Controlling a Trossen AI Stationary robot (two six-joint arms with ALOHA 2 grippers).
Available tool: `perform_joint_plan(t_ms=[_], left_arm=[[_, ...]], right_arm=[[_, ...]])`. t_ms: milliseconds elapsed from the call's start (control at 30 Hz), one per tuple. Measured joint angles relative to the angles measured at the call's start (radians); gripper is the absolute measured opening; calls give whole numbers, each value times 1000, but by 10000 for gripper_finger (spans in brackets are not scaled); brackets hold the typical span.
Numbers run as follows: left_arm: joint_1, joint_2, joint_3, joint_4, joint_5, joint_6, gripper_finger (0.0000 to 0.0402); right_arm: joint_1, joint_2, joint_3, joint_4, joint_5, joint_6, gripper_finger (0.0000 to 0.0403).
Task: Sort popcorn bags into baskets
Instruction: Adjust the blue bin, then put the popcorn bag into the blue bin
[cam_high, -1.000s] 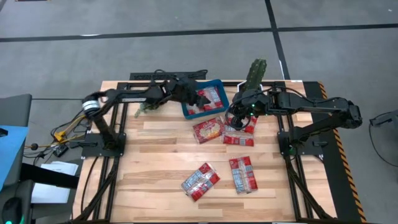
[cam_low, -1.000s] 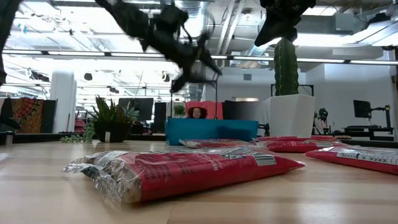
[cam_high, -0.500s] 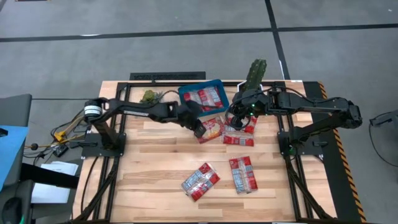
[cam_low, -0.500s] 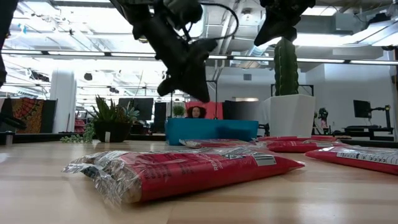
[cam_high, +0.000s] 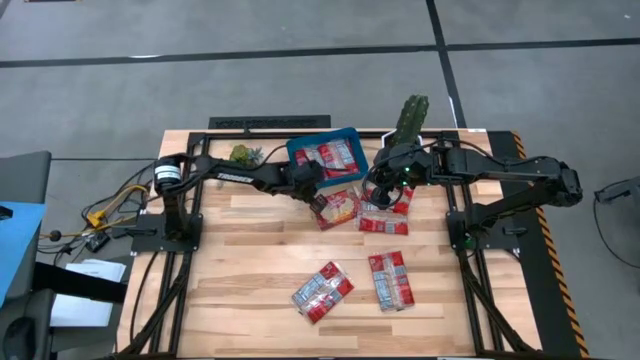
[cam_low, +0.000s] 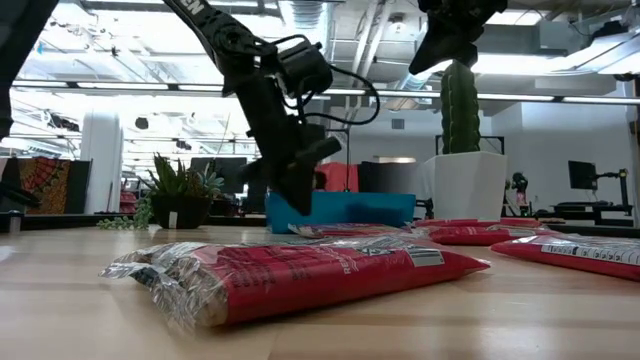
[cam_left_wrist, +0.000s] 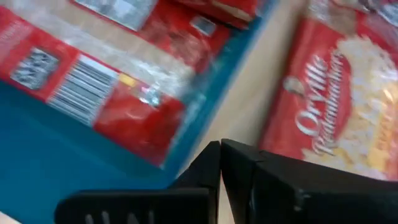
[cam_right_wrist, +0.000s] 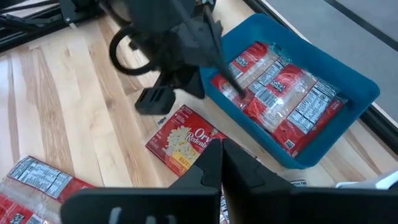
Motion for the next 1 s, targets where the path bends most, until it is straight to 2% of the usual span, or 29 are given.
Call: perform_joint_plan(t_ms=[300,500,600,800,900,1000], left_arm=[[31,-3,0,-12,-73,-4,0],[40,-3,0,-7,-74,8,0],[41,-3,7,-8,-7,2,0],[21,-61,68,-139,241,8,0],[3,-138,91,-220,267,-16,0],[-29,-236,86,-257,251,-43,0]], right_arm=[[0,0,0,-2,0,-1,36],[0,0,0,-2,0,-2,36],[0,0,0,-10,0,-1,32],[2,0,0,-156,-3,56,25],[-3,-1,-8,-248,43,118,22],[-8,-2,-79,-263,87,187,15]])
